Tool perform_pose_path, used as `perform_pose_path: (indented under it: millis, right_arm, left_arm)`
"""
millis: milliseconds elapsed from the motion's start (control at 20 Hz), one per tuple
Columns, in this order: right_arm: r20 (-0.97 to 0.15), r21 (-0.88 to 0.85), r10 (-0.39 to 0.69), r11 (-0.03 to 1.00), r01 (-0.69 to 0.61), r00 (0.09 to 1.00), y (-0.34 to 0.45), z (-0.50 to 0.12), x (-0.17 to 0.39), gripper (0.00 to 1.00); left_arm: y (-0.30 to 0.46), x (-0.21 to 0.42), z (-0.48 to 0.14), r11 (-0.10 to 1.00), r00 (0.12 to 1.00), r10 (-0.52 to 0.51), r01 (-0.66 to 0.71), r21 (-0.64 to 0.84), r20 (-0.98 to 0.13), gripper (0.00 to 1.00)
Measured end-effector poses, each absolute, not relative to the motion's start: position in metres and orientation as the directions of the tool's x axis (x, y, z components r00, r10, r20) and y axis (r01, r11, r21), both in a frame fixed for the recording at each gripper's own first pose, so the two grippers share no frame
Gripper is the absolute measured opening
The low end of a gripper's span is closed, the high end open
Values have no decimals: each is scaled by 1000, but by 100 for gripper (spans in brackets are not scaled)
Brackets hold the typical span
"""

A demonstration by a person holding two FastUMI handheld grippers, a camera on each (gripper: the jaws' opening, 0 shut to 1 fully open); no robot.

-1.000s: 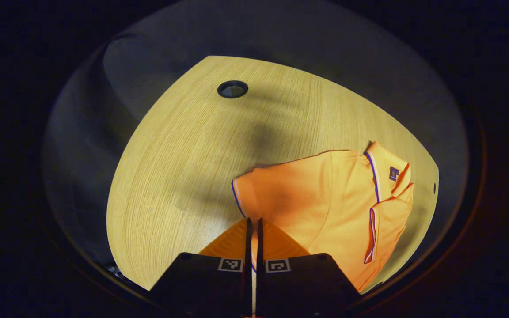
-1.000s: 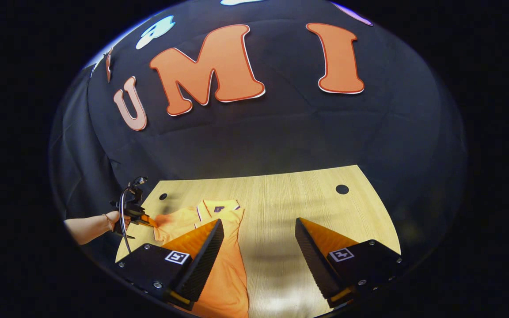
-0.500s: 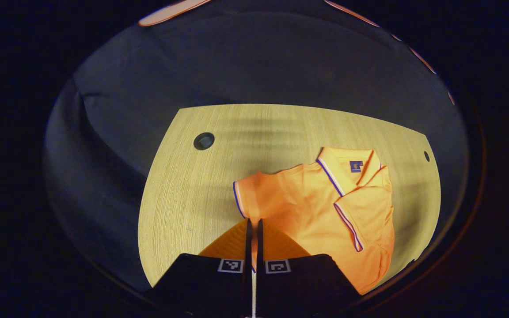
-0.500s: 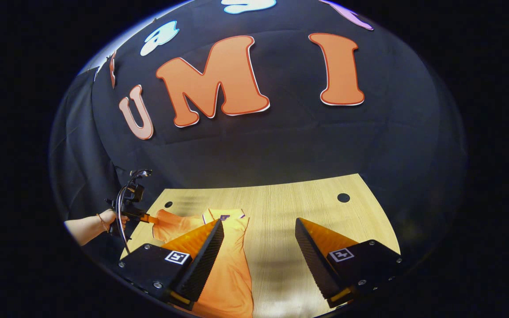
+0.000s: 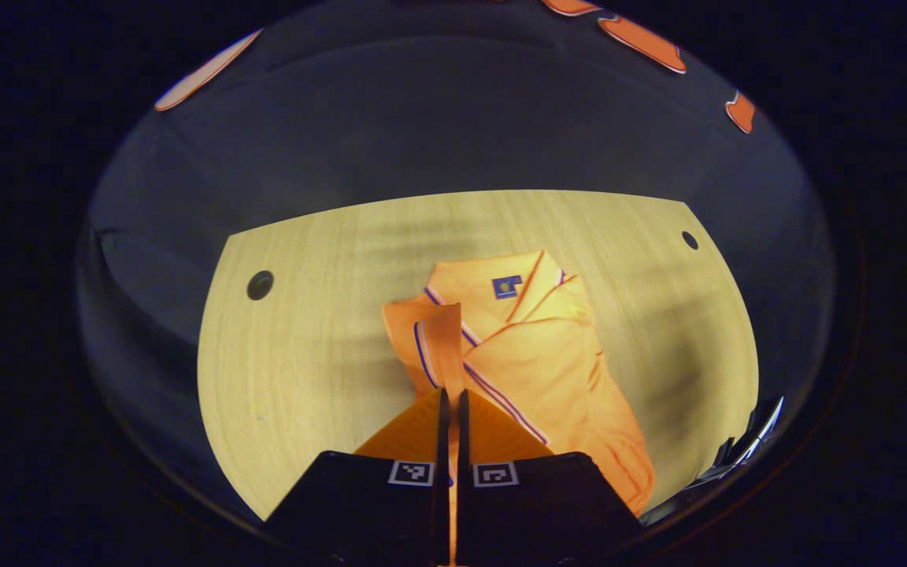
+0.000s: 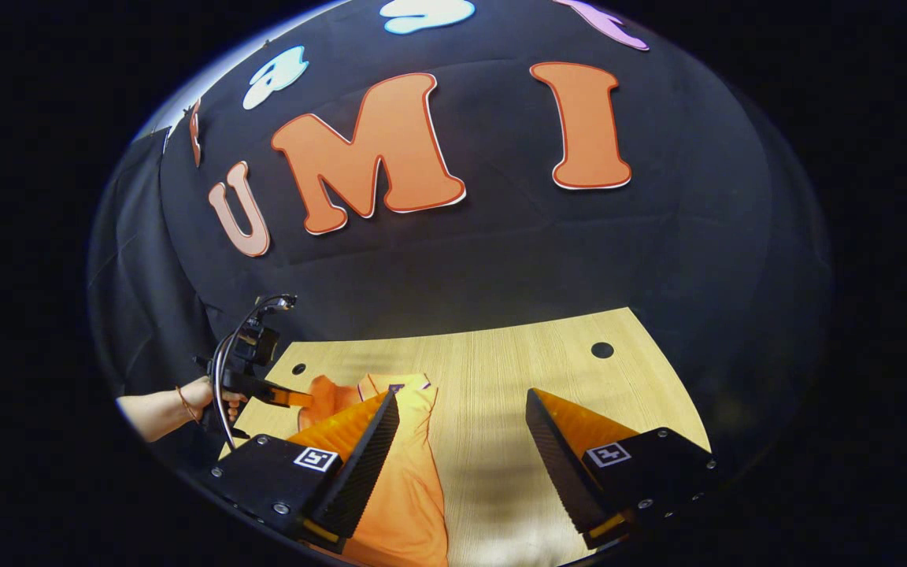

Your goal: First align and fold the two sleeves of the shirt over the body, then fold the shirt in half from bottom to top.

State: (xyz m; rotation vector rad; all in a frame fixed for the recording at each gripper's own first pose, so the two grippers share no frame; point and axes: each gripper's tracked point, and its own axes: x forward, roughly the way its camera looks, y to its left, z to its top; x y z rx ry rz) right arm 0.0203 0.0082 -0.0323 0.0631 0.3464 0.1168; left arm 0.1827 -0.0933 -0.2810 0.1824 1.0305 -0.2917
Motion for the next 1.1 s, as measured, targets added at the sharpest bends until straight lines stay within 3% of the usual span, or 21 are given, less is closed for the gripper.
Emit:
perform_pose_path:
  millis: [450,500,600,650,800,1100]
  right_arm:
    - [-370,107,91,993,-54,925,-12,-49,13,99]
    - [-375,109,89,993,-52,923,-13,-52,13,99]
    - [-387,104,84,993,-46,918,-14,-58,11,99]
    - [-395,102,80,994,-43,915,-13,-61,11,99]
    - [-411,108,94,993,-54,907,-2,-67,11,99]
    - [-465,82,141,990,-116,874,40,-84,10,99]
  left_arm:
    - [-165,169,-329,924,391,-229,376,-73,-891,7]
    - [-168,167,-331,924,386,-237,372,-85,-891,20]
    - [-173,160,-334,922,384,-268,368,-120,-883,23]
    - [-178,158,-328,918,384,-291,370,-143,-876,19]
    - [-175,150,-309,912,401,-323,373,-169,-857,98]
    - [-138,113,-269,909,445,-379,342,-237,-811,98]
